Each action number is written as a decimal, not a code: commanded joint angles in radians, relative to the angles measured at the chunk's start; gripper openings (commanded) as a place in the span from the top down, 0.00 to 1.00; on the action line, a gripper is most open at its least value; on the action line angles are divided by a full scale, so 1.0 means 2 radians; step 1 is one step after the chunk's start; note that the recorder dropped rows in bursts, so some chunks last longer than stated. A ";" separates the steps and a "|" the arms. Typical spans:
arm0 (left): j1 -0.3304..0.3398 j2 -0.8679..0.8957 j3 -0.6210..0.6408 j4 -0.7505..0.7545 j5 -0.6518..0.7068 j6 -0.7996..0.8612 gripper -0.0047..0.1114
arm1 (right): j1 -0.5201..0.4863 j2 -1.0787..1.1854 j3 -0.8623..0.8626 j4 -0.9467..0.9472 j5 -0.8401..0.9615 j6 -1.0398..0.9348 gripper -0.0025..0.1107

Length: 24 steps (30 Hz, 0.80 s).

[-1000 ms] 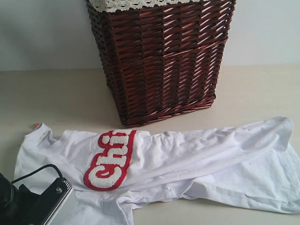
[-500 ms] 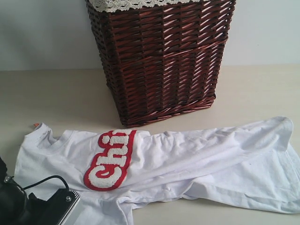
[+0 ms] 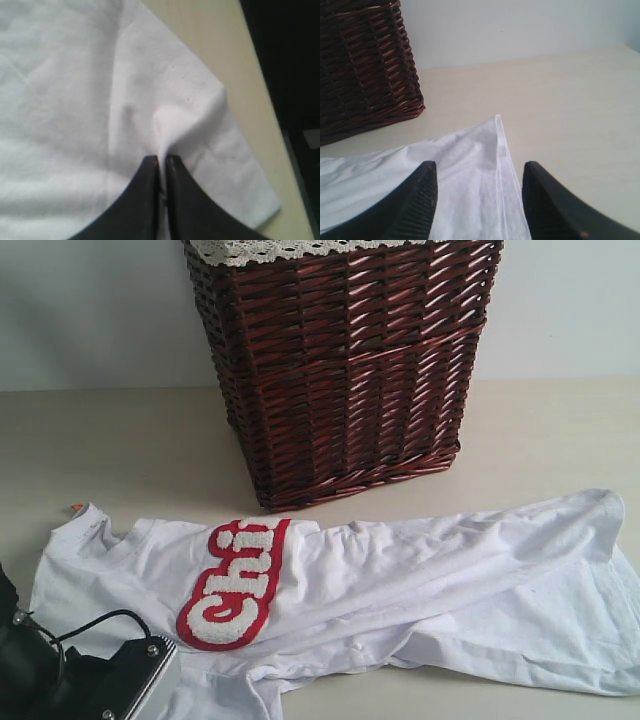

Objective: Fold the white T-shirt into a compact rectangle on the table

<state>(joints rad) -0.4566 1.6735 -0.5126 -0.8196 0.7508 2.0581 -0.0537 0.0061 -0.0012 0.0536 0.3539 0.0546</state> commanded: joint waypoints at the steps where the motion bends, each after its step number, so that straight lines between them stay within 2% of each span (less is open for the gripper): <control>1: 0.022 -0.038 -0.017 -0.003 0.074 -0.027 0.96 | -0.002 -0.003 0.001 -0.002 -0.002 0.000 0.53; 6: 0.065 -0.048 -0.052 -0.007 0.126 -0.058 0.96 | -0.002 -0.003 0.001 -0.002 -0.002 0.000 0.53; 13: 0.117 -0.045 -0.081 -0.076 0.130 -0.068 0.96 | -0.002 -0.003 0.001 -0.002 -0.002 0.000 0.53; 18: 0.125 -0.045 -0.105 -0.100 0.120 -0.083 0.96 | -0.002 -0.003 0.001 0.000 -0.002 0.000 0.53; 24: 0.125 -0.023 -0.128 -0.140 0.046 -0.091 0.96 | -0.002 -0.003 0.001 0.000 -0.002 0.000 0.53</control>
<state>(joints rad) -0.2092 1.5960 -0.7423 -1.0481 0.9162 1.8923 -0.0537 0.0061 -0.0012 0.0536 0.3539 0.0546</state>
